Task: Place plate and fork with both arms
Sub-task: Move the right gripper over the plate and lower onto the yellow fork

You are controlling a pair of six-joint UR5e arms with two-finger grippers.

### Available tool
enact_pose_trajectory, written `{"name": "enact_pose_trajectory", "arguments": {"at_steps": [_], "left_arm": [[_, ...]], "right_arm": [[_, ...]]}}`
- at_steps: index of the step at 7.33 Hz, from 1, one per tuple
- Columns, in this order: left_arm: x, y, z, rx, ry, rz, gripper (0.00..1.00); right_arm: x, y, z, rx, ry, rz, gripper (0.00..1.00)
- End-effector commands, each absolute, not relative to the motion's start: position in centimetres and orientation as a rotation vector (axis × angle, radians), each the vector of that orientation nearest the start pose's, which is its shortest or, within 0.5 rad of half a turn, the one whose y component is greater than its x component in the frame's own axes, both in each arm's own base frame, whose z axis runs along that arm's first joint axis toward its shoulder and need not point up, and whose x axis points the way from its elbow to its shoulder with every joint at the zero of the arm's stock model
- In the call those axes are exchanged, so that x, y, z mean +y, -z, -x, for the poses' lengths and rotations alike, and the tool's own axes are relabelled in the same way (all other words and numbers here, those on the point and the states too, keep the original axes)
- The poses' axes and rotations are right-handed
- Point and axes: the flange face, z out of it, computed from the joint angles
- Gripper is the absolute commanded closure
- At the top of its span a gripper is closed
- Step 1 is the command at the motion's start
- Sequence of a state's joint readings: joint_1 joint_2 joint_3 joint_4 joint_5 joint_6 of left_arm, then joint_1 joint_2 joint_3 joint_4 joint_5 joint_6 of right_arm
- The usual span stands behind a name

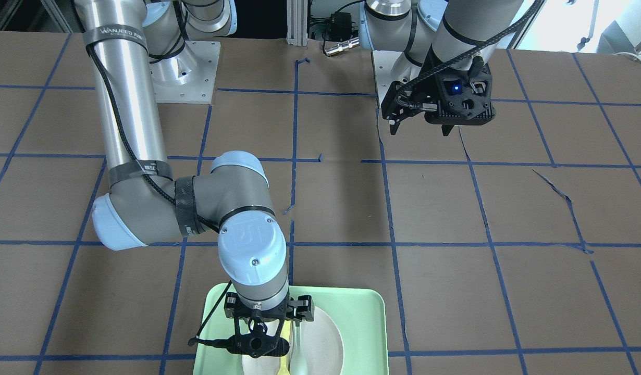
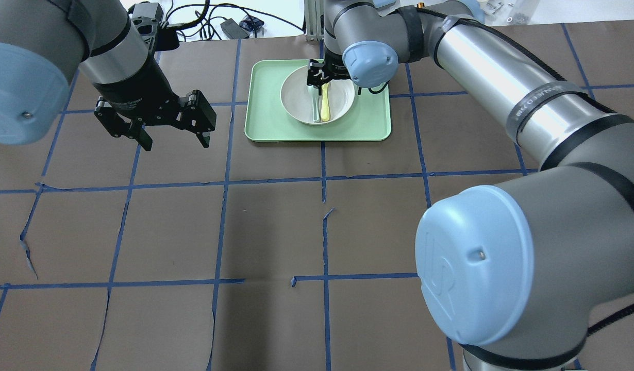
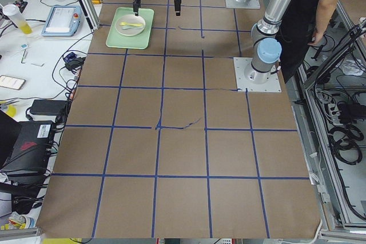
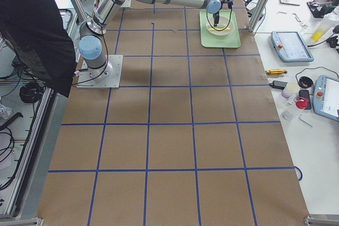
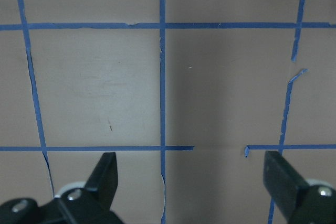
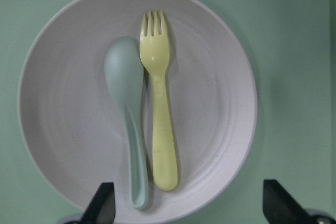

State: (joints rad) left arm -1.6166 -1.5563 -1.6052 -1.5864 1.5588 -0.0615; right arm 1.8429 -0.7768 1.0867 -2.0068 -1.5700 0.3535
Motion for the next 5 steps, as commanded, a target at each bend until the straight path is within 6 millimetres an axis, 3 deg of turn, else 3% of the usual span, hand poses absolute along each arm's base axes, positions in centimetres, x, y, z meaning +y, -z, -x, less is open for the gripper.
{"name": "enact_pose_trajectory", "arguments": {"at_steps": [1,2,4,5], "left_arm": [[-47.5,-47.7,15.6,3.15,-0.056,0.024,0.0],[-47.6,-47.7,15.6,3.151,-0.057,0.025,0.0],[-47.6,-47.6,15.6,3.15,-0.059,0.024,0.0],[-47.6,-47.6,15.6,3.15,-0.059,0.022,0.0]], "right_arm": [[-73.3,-23.1,-35.0,3.09,0.179,-0.168,0.03],[-73.3,-22.0,-35.0,3.096,0.162,-0.169,0.06],[-73.4,-21.3,-35.0,3.099,0.153,-0.169,0.37],[-73.5,-20.6,-35.1,3.099,0.148,-0.169,0.44]]}}
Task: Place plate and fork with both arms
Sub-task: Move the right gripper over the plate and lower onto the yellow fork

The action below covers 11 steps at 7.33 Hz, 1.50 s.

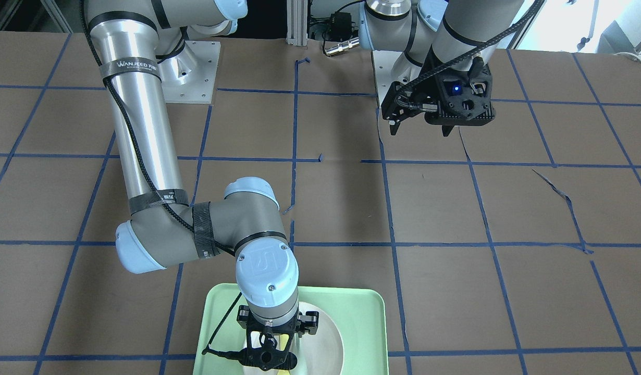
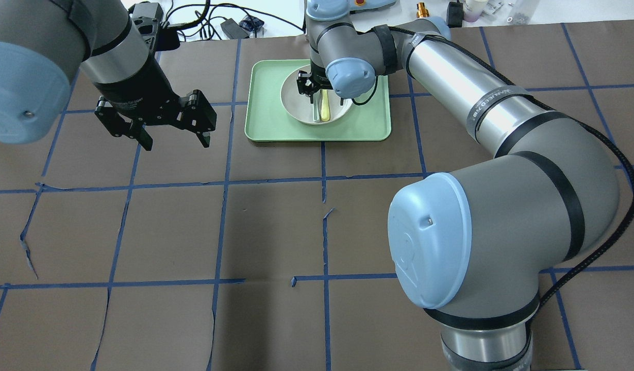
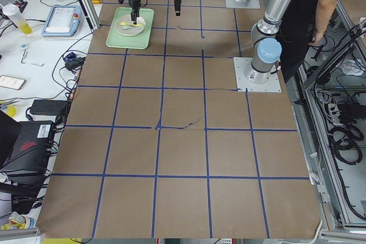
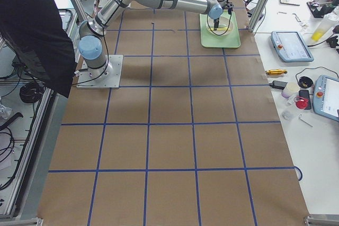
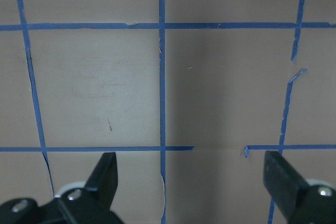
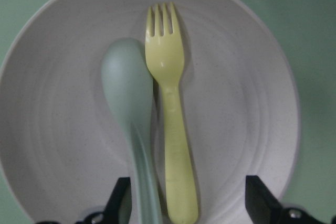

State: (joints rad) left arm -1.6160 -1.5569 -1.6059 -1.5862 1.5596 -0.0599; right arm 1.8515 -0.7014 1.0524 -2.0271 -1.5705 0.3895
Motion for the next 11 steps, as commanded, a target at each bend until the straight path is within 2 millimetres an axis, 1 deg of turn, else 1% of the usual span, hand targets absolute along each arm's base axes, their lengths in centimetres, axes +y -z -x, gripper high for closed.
{"name": "enact_pose_trajectory", "arguments": {"at_steps": [1,6,7,8,9,11], "left_arm": [[-47.6,-47.6,15.6,3.151,-0.059,0.025,0.0],[-47.6,-47.5,15.6,3.151,-0.061,0.025,0.0],[-47.6,-47.5,15.6,3.15,-0.061,0.024,0.0],[-47.6,-47.5,15.6,3.15,-0.061,0.024,0.0],[-47.6,-47.5,15.6,3.15,-0.061,0.024,0.0],[-47.5,-47.3,15.7,3.151,-0.069,0.022,0.0]], "right_arm": [[-73.7,-20.2,-35.1,3.096,0.157,-0.169,0.45],[-73.8,-19.1,-35.2,3.091,0.166,-0.163,0.46],[-73.8,-19.2,-35.2,3.09,0.168,-0.163,0.52],[-73.8,-19.2,-35.2,3.092,0.166,-0.154,0.52],[-73.7,-19.6,-35.2,3.09,0.173,-0.151,0.51],[-73.7,-19.9,-35.2,3.087,0.177,-0.153,0.48]]}}
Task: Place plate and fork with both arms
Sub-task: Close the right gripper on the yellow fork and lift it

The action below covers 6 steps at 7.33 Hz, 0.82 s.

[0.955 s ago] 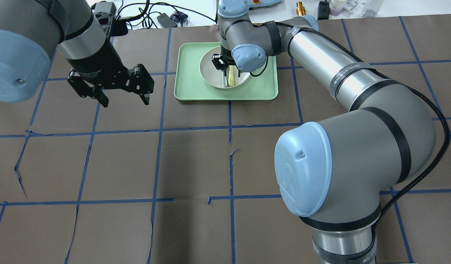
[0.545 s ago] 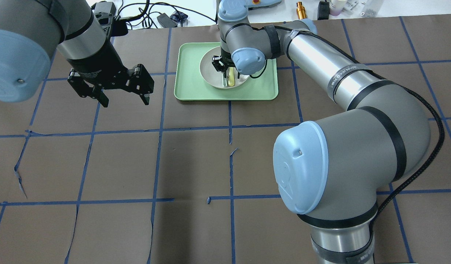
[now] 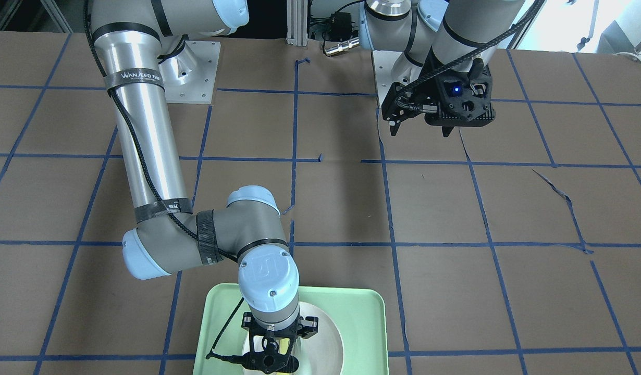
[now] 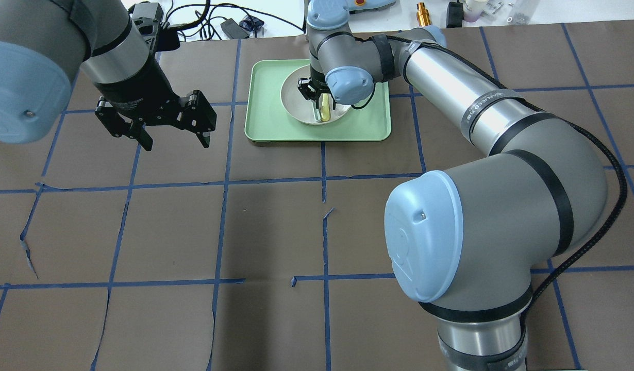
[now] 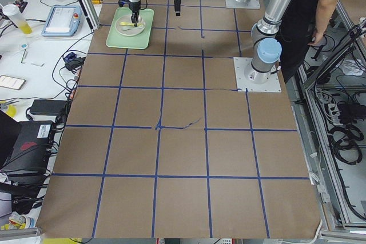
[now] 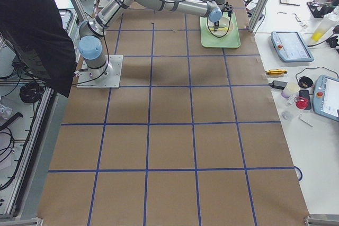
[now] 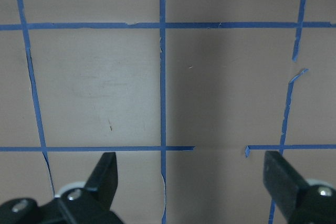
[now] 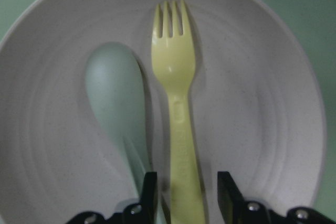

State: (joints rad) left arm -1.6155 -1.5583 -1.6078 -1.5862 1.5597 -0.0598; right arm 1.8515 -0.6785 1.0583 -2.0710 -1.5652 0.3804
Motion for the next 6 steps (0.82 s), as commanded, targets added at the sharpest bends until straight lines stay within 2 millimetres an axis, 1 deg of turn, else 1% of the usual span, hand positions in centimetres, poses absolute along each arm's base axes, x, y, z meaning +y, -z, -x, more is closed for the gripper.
{"name": "enact_pose_trajectory", "arguments": {"at_steps": [1,2,3,4,6], "left_arm": [[-47.48,-47.29,15.65,3.151,-0.069,0.022,0.0],[-47.48,-47.28,15.65,3.151,-0.069,0.022,0.0],[-47.48,-47.28,15.65,3.151,-0.069,0.022,0.0],[-47.51,-47.28,15.58,3.151,-0.069,0.025,0.0],[-47.51,-47.28,15.58,3.151,-0.069,0.025,0.0]], "right_arm": [[-73.75,-19.79,-35.2,3.087,0.177,-0.153,0.48],[-73.76,-19.66,-35.19,3.089,0.175,-0.151,0.5],[-73.84,-19.86,-35.07,3.089,0.181,-0.154,0.55],[-73.84,-19.86,-35.07,3.089,0.181,-0.154,0.56],[-73.91,-19.19,-35.12,3.088,0.174,-0.156,0.56]]}}
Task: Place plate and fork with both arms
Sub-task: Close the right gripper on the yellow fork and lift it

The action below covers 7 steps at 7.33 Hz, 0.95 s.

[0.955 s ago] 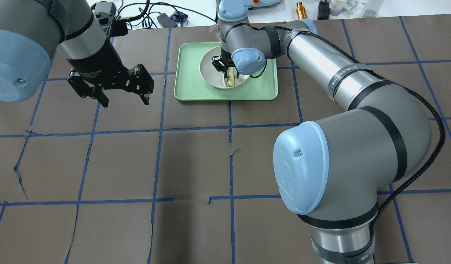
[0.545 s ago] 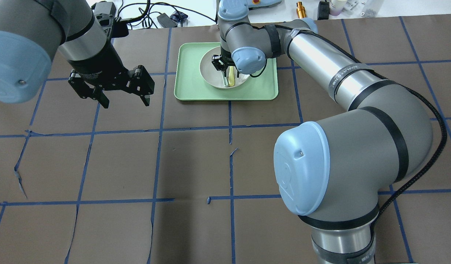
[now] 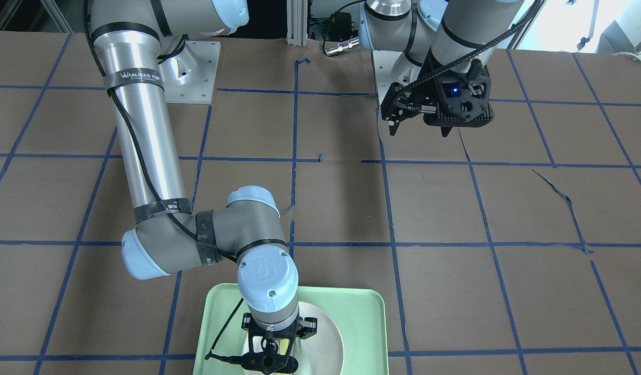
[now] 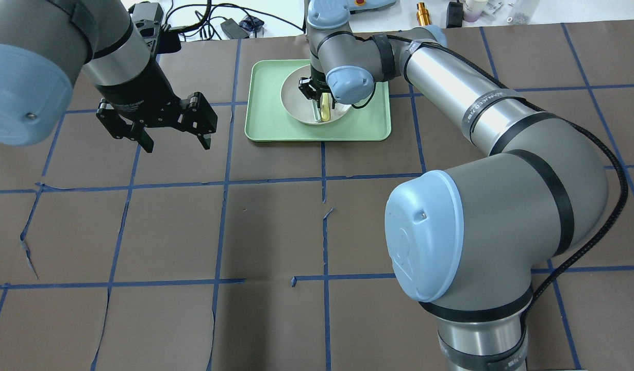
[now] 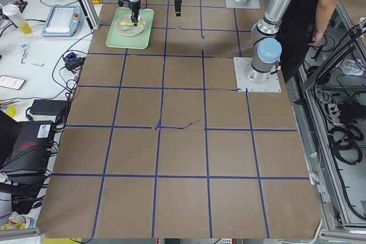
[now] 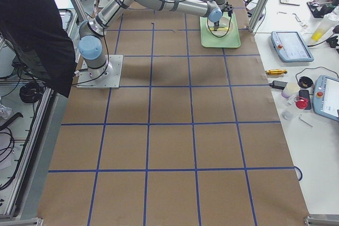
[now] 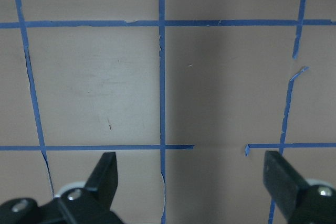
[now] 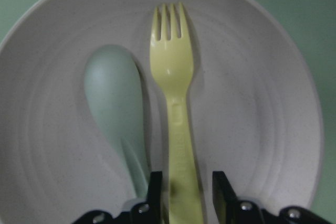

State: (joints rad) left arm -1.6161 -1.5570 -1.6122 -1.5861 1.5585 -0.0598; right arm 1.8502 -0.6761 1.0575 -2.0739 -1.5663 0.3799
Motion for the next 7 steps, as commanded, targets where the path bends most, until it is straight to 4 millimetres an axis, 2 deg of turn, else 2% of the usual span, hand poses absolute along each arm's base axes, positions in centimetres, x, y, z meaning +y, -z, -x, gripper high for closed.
{"name": "enact_pose_trajectory", "arguments": {"at_steps": [1,2,4,5,7], "left_arm": [[-47.48,-47.28,15.65,3.151,-0.069,0.022,0.0],[-47.51,-47.28,15.58,3.151,-0.069,0.025,0.0],[-47.48,-47.28,15.65,3.151,-0.069,0.022,0.0],[-47.5,-47.29,15.6,3.152,-0.069,0.025,0.0],[-47.53,-47.21,15.67,3.152,-0.071,0.022,0.0]], "right_arm": [[-74.06,-18.98,-35.18,3.079,0.195,-0.162,0.57],[-74.08,-18.49,-35.18,3.082,0.187,-0.162,0.61],[-74.1,-18.62,-35.16,3.084,0.193,-0.16,0.93],[-74.06,-18.8,-35.14,3.083,0.195,-0.158,1.0],[-73.99,-19.45,-35.11,3.082,0.205,-0.156,1.0]]}}
